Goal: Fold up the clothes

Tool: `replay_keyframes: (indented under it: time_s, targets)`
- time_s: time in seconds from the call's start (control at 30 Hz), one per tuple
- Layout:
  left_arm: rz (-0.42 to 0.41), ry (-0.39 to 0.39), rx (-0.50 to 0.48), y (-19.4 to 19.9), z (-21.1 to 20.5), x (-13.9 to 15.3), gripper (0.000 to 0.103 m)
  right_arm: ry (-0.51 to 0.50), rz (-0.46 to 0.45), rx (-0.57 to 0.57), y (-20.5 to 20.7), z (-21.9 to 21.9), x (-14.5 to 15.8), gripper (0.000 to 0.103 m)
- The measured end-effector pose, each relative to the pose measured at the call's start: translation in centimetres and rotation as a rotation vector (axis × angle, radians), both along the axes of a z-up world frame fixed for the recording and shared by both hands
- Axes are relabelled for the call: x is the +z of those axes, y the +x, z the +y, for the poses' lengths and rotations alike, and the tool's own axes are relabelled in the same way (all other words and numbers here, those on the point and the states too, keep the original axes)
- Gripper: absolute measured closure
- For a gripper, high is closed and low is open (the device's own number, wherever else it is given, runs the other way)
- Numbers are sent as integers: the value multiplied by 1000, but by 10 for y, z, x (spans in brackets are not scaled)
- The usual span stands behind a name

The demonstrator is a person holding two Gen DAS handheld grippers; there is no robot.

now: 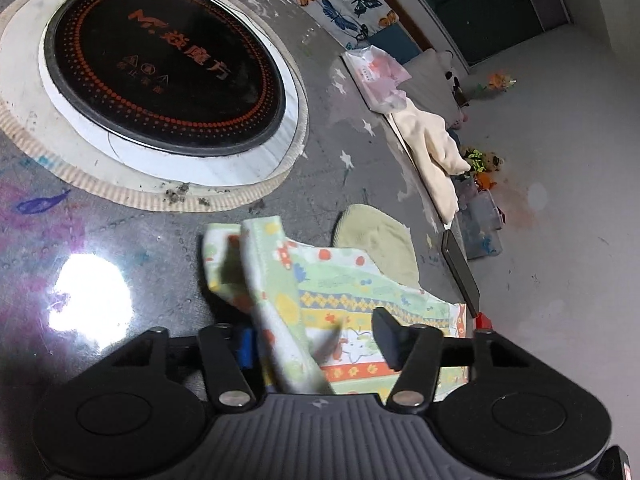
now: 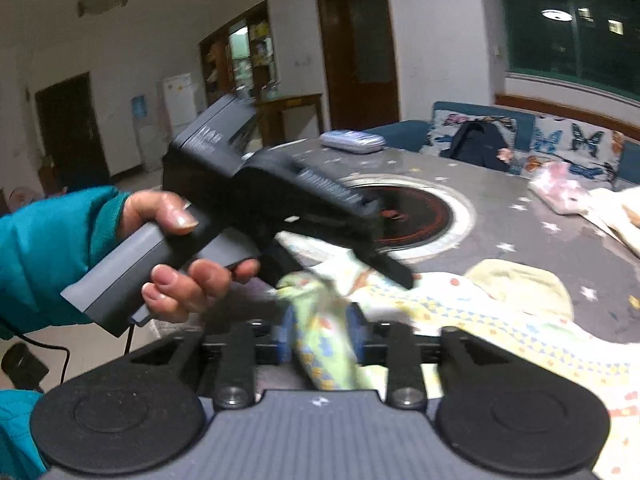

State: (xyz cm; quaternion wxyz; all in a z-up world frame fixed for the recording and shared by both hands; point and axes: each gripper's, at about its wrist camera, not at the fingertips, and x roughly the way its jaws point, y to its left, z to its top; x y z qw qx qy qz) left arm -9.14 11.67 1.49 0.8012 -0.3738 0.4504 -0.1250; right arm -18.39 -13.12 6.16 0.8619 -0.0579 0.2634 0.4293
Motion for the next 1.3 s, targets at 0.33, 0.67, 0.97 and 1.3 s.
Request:
replay_keyframes:
  time_s: [0.33, 0.67, 0.97, 1.3]
  targets:
    - [-97, 180, -55, -8, -23, 7, 48, -80, -16, -489, 72, -114, -10, 38]
    - [-107, 249, -84, -3, -23, 8, 72, 6, 194, -619, 111, -161, -49, 41]
    - [-195, 332, -125, 0, -24, 33, 90, 37, 166, -551, 102, -137, -30, 90]
    - [-324, 405, -155, 2, -24, 85, 91, 91, 75, -484, 88, -114, 18, 93]
